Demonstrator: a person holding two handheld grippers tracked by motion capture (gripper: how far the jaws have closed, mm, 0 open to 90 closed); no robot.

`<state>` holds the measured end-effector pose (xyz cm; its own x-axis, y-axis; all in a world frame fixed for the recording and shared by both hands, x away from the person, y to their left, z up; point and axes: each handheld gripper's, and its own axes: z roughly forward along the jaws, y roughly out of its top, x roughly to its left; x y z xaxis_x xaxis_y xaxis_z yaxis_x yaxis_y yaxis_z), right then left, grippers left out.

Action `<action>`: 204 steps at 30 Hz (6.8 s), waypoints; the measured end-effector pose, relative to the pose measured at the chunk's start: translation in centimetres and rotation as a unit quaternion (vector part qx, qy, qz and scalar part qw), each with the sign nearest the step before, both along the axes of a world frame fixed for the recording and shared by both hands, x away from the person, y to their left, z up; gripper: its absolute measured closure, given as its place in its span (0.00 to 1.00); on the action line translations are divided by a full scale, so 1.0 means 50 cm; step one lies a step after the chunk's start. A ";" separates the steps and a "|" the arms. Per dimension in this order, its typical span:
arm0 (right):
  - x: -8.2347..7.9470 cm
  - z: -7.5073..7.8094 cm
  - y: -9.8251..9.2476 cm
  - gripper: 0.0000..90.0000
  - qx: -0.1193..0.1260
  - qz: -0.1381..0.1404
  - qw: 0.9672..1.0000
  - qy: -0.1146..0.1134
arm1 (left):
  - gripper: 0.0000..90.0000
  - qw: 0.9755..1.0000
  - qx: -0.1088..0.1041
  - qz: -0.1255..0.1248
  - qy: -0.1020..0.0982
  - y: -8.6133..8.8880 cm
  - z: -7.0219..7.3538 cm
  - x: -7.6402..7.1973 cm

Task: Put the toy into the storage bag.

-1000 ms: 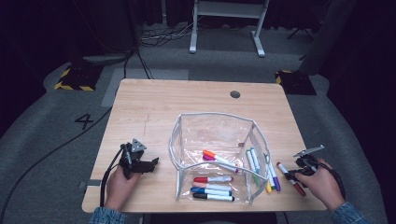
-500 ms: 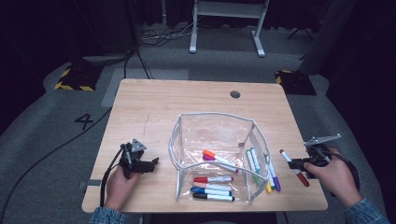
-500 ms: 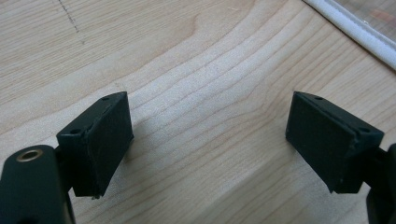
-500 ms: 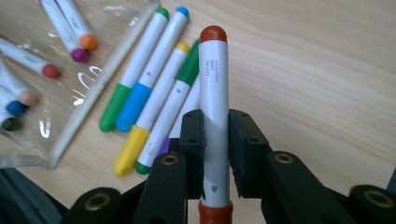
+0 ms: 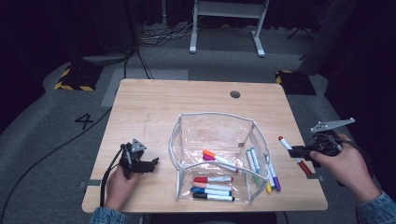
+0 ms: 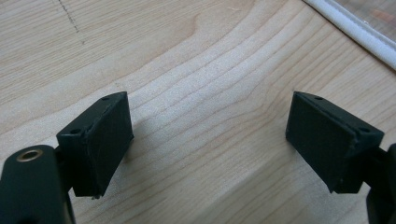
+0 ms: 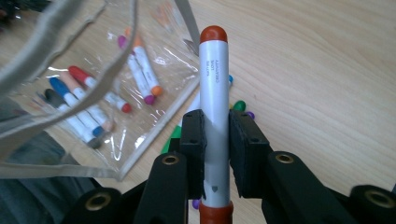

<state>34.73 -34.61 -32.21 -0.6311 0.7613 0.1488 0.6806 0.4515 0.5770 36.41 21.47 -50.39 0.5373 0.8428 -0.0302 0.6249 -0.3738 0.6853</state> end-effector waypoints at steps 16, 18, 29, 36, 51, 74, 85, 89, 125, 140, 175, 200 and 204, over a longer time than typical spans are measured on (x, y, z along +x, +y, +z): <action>0.004 0.111 0.097 0.85 0.015 0.079 0.996 -0.032 | 0.17 1.000 0.001 -0.001 0.000 0.000 0.000 0.000; 0.006 0.120 0.116 0.85 0.015 0.090 0.995 -0.032 | 0.16 1.000 0.001 -0.001 0.000 0.000 0.000 0.000; 0.027 0.151 0.237 0.85 0.001 0.164 0.986 -0.027 | 0.16 1.000 0.002 -0.002 0.002 0.000 0.001 0.001; 0.049 0.132 0.317 0.85 -0.005 0.211 0.977 -0.011 | 0.16 1.000 0.000 -0.003 0.001 0.000 0.000 0.000; 0.081 0.051 0.451 0.85 -0.034 0.287 0.957 0.037 | 0.16 1.000 0.001 -0.003 0.001 0.000 0.000 0.000; 0.090 -0.105 0.508 0.85 -0.082 0.330 0.925 0.167 | 0.16 1.000 0.000 -0.003 0.001 0.000 0.000 0.000; 0.103 -0.154 0.521 0.85 -0.119 0.341 0.906 0.219 | 0.16 1.000 0.000 -0.005 0.001 0.000 0.000 0.001; 0.103 -0.167 0.524 0.85 -0.135 0.340 0.903 0.228 | 0.16 1.000 0.000 -0.004 0.002 0.000 0.000 0.001; 0.069 0.089 0.294 0.53 -0.024 0.176 0.984 -0.007 | 0.16 1.000 0.000 -0.005 0.001 0.000 0.000 0.001; 0.040 0.113 0.093 0.56 -0.004 0.058 0.998 -0.038 | 0.16 1.000 0.001 -0.005 0.001 0.000 0.000 0.001; 0.086 -0.281 0.008 0.85 -0.107 -0.065 0.987 0.100 | 0.16 1.000 0.001 -0.005 0.000 0.001 0.000 0.000; 0.030 0.084 0.063 0.85 -0.007 0.028 1.000 -0.003 | 0.16 1.000 0.001 -0.005 0.000 0.001 0.000 0.000; 0.023 0.124 0.106 0.85 -0.001 0.069 0.998 -0.012 | 0.16 1.000 0.001 -0.005 0.000 0.001 0.000 0.000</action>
